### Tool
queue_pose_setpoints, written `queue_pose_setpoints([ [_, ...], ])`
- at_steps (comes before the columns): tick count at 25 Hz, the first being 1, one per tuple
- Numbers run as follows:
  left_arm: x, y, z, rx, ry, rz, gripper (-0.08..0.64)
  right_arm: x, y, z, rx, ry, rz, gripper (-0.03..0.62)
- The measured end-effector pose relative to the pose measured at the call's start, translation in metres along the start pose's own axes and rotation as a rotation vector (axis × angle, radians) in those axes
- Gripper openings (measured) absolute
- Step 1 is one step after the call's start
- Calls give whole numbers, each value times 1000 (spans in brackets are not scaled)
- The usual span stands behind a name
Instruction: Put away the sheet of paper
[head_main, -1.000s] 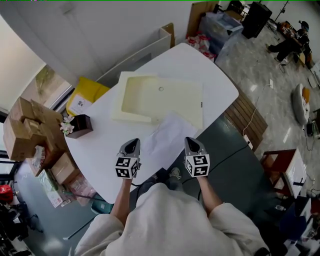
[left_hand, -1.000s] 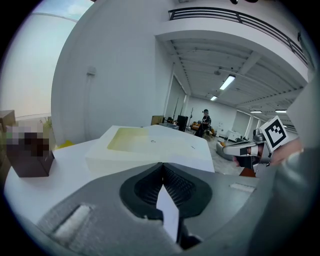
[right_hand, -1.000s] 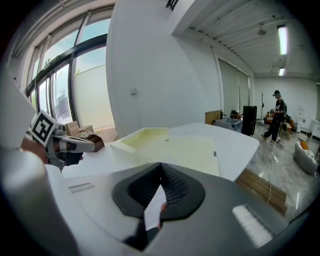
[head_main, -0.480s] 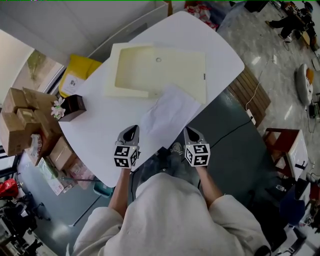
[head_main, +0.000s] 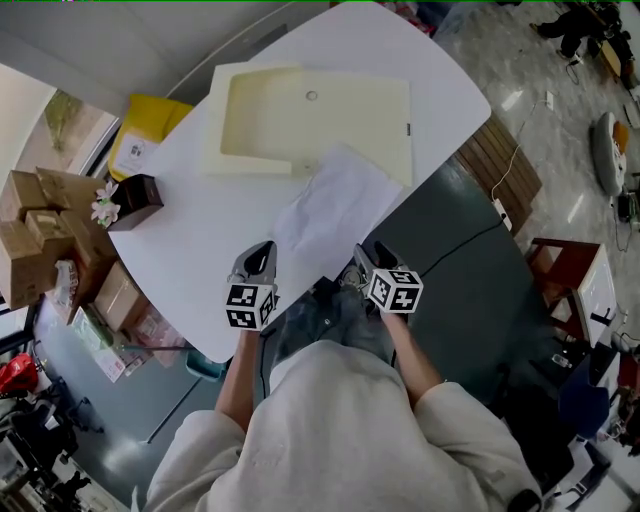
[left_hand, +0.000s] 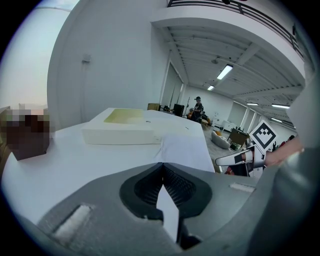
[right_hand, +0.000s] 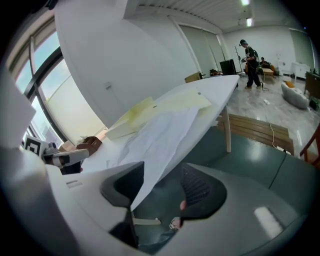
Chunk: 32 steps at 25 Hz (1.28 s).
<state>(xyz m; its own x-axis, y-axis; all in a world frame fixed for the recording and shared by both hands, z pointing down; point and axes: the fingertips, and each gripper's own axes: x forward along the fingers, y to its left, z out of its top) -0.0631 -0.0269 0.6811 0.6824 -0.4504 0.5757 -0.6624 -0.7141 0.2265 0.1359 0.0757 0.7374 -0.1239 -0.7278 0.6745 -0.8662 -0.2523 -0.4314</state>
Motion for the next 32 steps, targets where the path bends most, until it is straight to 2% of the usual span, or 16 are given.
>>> queue_pose_setpoints([
  [7, -10, 3, -8, 8, 4, 20, 5, 26, -12, 5, 67, -14, -55, 270],
  [13, -15, 4, -10, 13, 2, 30, 5, 39, -21, 8, 121, -10, -89, 270],
  [16, -15, 4, -12, 16, 7, 26, 5, 40, -23, 7, 126, 4, -79, 279],
  [24, -12, 3, -15, 29, 21, 16, 5, 33, -19, 1, 123, 21, -25, 203],
  [27, -10, -1, -14, 37, 25, 8, 5, 28, -17, 0, 129, 15, 0, 142],
  [32, -7, -6, -11, 48, 26, -1, 5, 23, -16, 0, 146, 9, 37, 93],
])
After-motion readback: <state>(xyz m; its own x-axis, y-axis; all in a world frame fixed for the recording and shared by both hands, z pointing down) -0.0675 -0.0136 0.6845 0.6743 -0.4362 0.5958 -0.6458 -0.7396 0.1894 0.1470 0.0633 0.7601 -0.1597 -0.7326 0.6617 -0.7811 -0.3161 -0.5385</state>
